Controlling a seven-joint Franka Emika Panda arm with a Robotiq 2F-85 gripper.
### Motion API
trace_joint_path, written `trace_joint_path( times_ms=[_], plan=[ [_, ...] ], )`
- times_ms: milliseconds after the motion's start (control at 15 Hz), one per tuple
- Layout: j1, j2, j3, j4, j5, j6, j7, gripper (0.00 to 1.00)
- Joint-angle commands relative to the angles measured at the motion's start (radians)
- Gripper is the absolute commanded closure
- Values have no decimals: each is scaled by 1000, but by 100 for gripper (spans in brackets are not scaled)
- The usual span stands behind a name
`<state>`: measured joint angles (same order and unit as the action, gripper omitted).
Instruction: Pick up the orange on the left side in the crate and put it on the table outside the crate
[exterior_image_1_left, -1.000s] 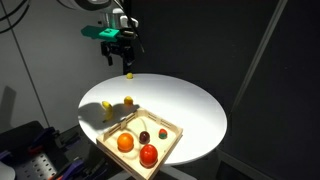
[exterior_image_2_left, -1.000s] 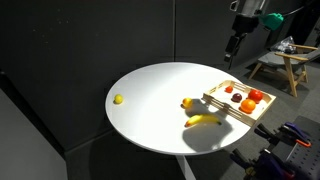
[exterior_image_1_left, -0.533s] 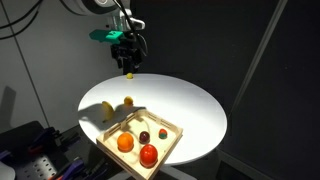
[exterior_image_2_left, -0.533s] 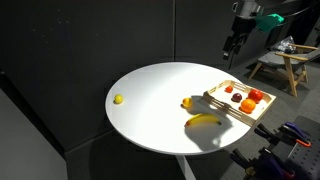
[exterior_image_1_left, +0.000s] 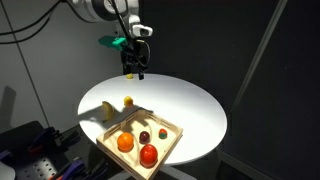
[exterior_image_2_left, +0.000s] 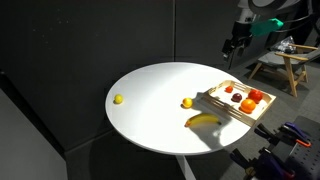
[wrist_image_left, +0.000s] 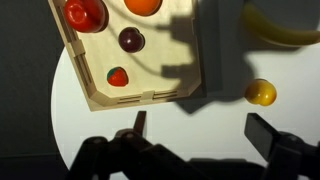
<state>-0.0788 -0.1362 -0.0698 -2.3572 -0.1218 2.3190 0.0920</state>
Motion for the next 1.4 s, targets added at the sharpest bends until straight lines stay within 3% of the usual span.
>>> trace_joint_path(
  times_ms=[0, 667, 1333],
  plan=[
    [-17, 60, 0, 39, -40, 7, 40, 0],
    [-24, 186, -35, 49, 3, 113, -7, 0],
    [-47, 238, -57, 39, 100, 128, -87, 0]
  ],
)
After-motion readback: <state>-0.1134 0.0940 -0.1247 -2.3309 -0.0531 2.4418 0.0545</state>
